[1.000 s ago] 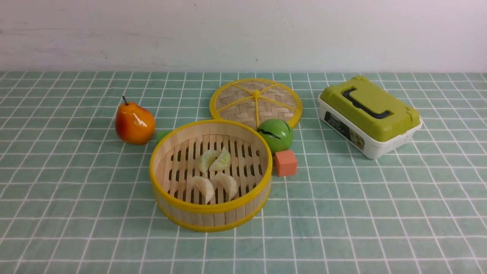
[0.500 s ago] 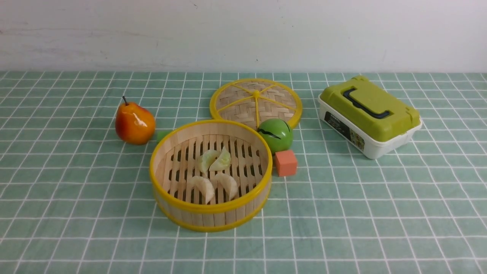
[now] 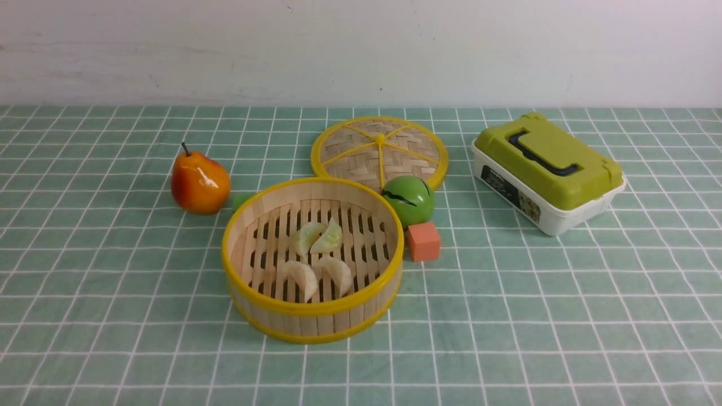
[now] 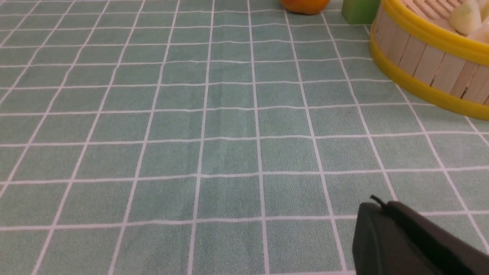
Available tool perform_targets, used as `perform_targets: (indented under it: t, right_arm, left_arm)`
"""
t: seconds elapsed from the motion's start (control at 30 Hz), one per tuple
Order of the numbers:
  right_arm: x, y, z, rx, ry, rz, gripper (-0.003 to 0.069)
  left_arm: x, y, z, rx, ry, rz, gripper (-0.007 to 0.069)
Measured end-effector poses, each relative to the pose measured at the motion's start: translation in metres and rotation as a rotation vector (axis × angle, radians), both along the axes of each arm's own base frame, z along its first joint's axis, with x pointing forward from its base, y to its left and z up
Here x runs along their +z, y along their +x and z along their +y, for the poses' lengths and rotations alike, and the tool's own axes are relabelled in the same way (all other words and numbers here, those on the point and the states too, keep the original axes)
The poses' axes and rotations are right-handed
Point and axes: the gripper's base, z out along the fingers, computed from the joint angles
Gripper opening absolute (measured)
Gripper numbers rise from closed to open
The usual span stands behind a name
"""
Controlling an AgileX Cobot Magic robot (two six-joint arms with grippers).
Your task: Put the dumplings into the steamer on the table with the blue tablecloth.
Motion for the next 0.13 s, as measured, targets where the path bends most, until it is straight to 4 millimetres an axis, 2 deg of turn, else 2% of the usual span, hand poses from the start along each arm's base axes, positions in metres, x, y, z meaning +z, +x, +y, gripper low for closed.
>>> perform_targets:
  t: [0.13]
  right_arm:
    - [0.0000, 0.0000, 0.0000, 0.000, 0.000, 0.000, 0.0125]
  left_arm:
    - [0.0000, 0.0000, 0.0000, 0.000, 0.000, 0.000, -0.0014]
